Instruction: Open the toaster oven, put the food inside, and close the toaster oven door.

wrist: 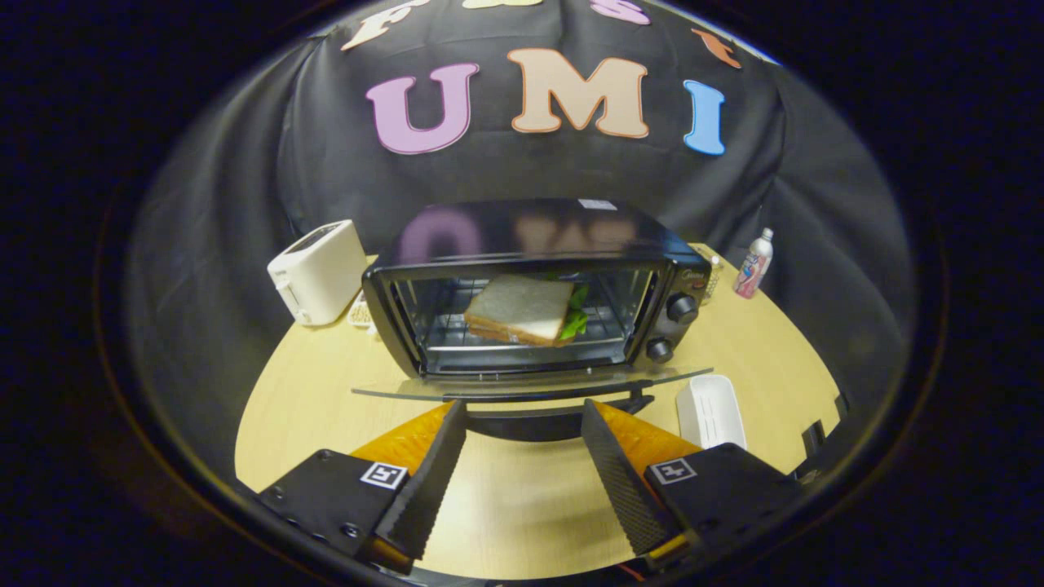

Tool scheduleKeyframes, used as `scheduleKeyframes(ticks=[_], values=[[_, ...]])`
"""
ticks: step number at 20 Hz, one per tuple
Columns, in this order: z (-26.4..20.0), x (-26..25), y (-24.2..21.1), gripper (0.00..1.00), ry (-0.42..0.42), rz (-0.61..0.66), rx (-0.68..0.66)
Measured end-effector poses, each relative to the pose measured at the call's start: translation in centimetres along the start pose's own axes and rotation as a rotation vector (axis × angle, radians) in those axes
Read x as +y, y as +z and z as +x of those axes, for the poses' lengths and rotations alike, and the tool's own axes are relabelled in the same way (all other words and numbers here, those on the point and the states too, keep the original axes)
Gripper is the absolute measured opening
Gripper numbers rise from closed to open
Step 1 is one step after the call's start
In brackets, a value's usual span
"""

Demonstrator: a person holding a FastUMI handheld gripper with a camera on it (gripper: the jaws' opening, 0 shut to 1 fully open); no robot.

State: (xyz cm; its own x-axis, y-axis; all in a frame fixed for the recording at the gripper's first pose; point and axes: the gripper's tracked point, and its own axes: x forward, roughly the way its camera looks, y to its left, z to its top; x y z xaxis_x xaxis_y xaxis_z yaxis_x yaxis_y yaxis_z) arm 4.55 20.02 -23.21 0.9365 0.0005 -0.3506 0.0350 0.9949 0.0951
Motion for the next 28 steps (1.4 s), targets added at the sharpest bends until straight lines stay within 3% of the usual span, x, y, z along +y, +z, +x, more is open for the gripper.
scheduleKeyframes(ticks=[6,10,20,25,28], values=[[3.2,0.7,6.9,0.94,0.025,0.082,-0.180],[5.0,0.7,10.1,0.95,0.043,0.074,-0.209],[1.2,-1.3,21.1,0.95,0.079,0.072,-0.339],[-1.0,-5.3,23.5,0.96,0.001,0.033,-0.355],[-1.8,-6.2,24.4,0.97,0.021,0.049,-0.369]])
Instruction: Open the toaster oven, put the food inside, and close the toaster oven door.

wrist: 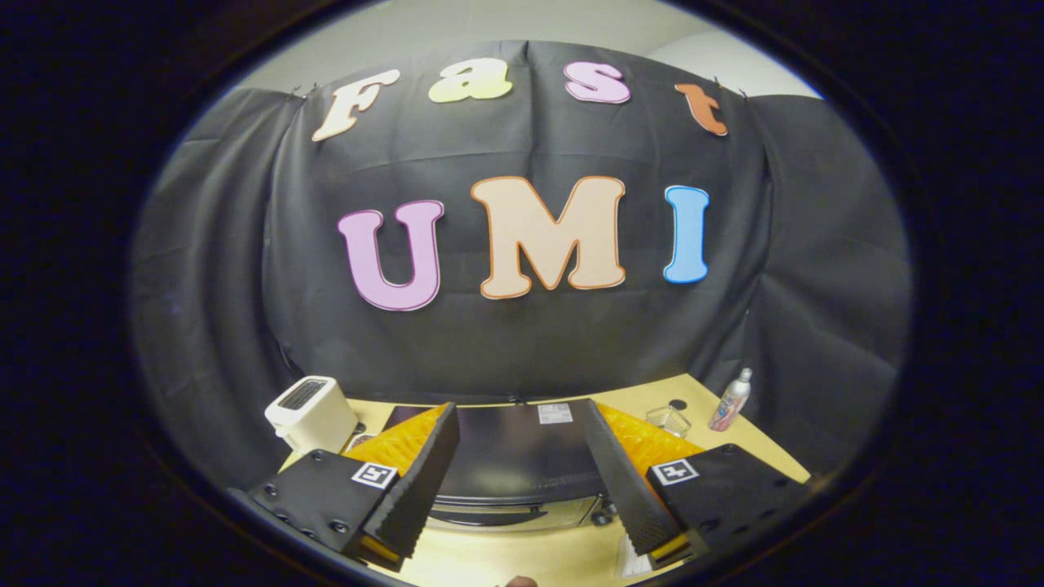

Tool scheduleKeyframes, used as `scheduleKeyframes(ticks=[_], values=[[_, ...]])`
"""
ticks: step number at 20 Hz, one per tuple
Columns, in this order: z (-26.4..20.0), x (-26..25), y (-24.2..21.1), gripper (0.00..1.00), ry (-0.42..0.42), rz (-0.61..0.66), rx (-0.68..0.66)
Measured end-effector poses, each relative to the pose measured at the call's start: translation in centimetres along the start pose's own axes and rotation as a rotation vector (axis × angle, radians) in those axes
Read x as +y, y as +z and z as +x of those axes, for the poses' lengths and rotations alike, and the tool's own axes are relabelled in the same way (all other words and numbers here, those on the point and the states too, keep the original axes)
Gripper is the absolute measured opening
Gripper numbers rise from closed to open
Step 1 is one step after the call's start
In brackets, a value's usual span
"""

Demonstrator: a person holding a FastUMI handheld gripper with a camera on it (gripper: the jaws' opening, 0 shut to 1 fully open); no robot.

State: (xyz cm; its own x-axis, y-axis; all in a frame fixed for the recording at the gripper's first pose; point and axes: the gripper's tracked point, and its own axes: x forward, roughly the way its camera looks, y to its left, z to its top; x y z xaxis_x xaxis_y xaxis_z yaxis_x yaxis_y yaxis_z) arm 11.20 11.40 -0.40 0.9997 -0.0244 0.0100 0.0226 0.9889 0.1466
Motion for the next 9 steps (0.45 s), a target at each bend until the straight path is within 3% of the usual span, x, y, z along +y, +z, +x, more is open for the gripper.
scheduleKeyframes(ticks=[9], values=[[-2.6,-2.9,1.8,0.97,0.054,-0.006,-0.037]])
